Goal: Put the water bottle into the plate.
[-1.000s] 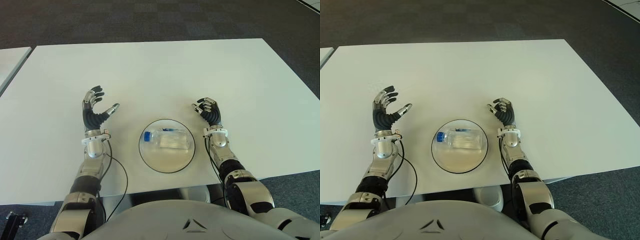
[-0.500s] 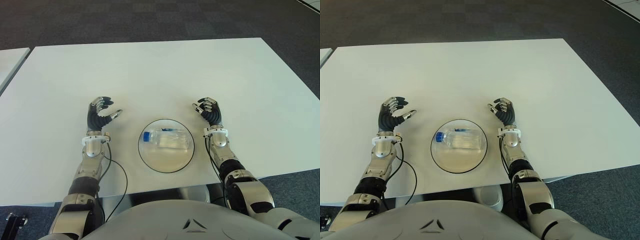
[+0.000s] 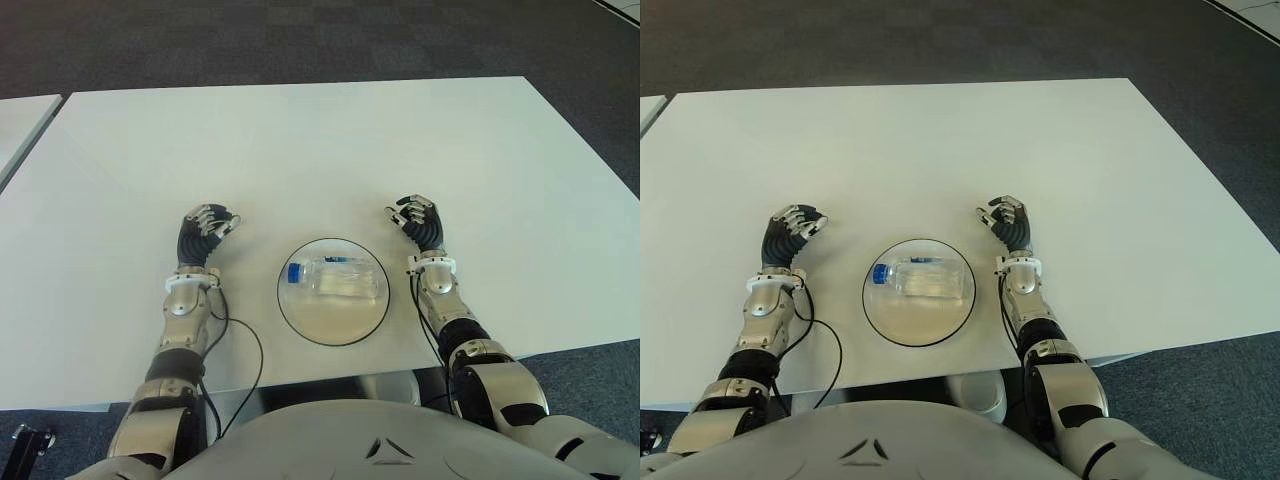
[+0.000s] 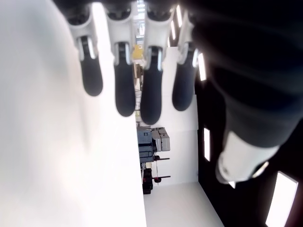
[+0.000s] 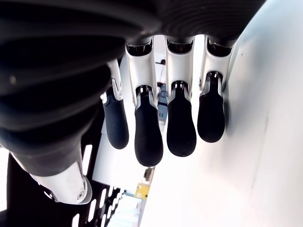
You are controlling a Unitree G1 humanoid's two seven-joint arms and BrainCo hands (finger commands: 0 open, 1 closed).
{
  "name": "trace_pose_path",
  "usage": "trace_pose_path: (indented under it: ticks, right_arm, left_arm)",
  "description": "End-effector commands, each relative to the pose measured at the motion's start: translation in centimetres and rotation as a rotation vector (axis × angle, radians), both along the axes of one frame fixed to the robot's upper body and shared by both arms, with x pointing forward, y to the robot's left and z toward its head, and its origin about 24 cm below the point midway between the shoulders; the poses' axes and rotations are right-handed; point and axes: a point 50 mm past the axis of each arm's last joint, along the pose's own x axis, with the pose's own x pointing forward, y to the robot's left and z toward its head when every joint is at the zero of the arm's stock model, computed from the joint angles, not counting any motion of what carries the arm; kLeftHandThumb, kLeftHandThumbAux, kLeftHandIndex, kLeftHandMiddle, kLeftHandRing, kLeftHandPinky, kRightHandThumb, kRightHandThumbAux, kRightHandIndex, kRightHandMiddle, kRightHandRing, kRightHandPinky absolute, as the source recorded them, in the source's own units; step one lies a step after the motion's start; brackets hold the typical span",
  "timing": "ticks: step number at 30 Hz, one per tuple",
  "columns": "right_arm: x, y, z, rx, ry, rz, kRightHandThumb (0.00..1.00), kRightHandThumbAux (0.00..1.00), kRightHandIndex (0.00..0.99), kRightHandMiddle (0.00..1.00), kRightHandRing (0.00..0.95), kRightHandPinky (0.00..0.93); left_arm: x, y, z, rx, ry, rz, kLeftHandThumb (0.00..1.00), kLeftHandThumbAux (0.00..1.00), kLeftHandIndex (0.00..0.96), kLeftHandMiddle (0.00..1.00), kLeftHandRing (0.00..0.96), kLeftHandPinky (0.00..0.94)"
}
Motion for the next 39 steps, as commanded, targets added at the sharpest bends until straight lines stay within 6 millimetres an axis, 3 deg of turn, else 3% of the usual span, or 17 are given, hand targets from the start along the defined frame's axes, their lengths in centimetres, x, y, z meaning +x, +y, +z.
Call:
trace_pose_path:
  ticks: [1,14,39]
  right_arm:
    - [-0.4,0.1,-0.7,-0.004,0.038,0.003,0.709,0.729,0.435,0.685,0.681,0.614]
    - [-0.4,0.1,-0.9,0.004,0.046,-0.009,0.710,0.729,0.435,0.689,0.685,0.617]
    - [-0.3,0.2,-0.7,0.001,0.028,0.024,0.709,0.730,0.434,0.682,0.682,0.628]
  left_arm:
    - [0.1,-0.3,-0.9,-0.069,0.028,-0.005,0.697,0.714,0.430,0.554,0.538,0.536]
    - [0.1,-1.5,-2.6,-0.191,0.111,-0.025,0.703,0.712,0.433,0.587,0.563,0.555]
    - [0.0,-2.1,-2.9,-0.213,0.133,-0.012,0.706,0.715,0.433,0.600,0.580,0.568]
